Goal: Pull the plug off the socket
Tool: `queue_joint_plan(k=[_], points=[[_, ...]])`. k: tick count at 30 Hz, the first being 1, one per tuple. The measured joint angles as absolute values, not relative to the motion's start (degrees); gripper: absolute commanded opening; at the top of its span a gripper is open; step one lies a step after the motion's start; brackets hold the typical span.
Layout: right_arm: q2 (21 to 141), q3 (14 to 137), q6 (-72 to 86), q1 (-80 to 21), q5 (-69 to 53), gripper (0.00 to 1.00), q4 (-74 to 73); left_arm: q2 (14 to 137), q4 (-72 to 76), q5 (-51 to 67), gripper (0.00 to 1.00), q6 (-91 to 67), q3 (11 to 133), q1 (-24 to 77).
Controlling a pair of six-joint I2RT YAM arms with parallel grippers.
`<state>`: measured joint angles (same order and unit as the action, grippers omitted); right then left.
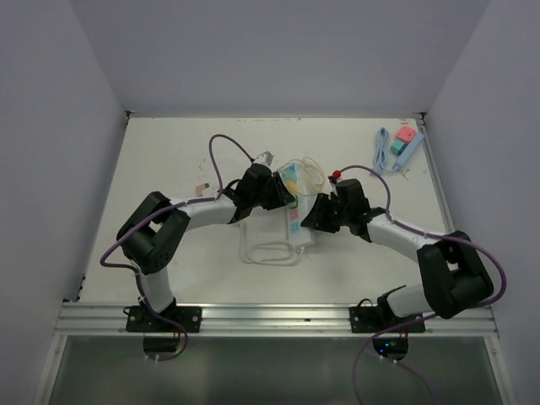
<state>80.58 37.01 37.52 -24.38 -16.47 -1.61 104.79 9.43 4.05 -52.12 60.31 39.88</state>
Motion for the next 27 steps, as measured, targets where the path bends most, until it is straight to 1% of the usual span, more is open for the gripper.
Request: queue_joint_plan(k=[3, 4, 7, 13, 14, 16, 19, 20, 21, 23, 27], points=[[81.5, 37.7, 38.0, -24.5, -16.7, 0.50, -1.6, 104.2, 11.2, 3.9, 0.00, -52.6, 58.7, 39.8], [82.2, 38.1, 38.1, -24.7, -16.9, 0.52, -1.6, 104.0, 11.7, 4.0, 0.00, -52.7, 58.2, 39.8], [85.2, 39.6, 38.3, -24.9, -17.4, 0.55, -1.2, 103.4, 12.5, 4.6, 0.00, -52.8, 57.2, 39.8], [88.9, 41.9, 38.6, -24.9, -17.5, 0.55, -0.2, 103.2, 13.1, 5.3, 0.00, -52.9, 56.6, 39.8], [89.4, 42.3, 38.6, -24.9, -17.5, 0.51, -0.2, 103.1, 13.1, 5.5, 0.00, -52.9, 56.5, 39.8], [90.2, 43.0, 38.9, -24.9, -17.6, 0.46, 0.3, 103.0, 13.1, 5.8, 0.00, -52.9, 56.4, 39.9], [90.8, 43.5, 39.5, -25.0, -17.7, 0.31, 0.9, 102.9, 13.0, 5.8, 0.00, -53.0, 56.3, 39.7], [90.9, 43.6, 39.9, -24.9, -17.7, 0.26, 1.0, 102.8, 13.0, 5.7, 0.00, -53.0, 56.3, 39.7], [91.0, 43.7, 40.1, -24.9, -17.9, 0.12, 1.1, 102.8, 12.9, 5.7, 0.00, -53.0, 56.3, 39.6], [91.2, 43.8, 40.4, -24.9, -18.0, 0.00, 1.2, 102.8, 12.9, 5.6, 0.00, -53.0, 56.3, 39.6], [91.2, 43.8, 40.2, -24.9, -17.9, 0.00, 1.0, 102.2, 13.1, 5.3, 0.00, -53.0, 55.5, 39.6]])
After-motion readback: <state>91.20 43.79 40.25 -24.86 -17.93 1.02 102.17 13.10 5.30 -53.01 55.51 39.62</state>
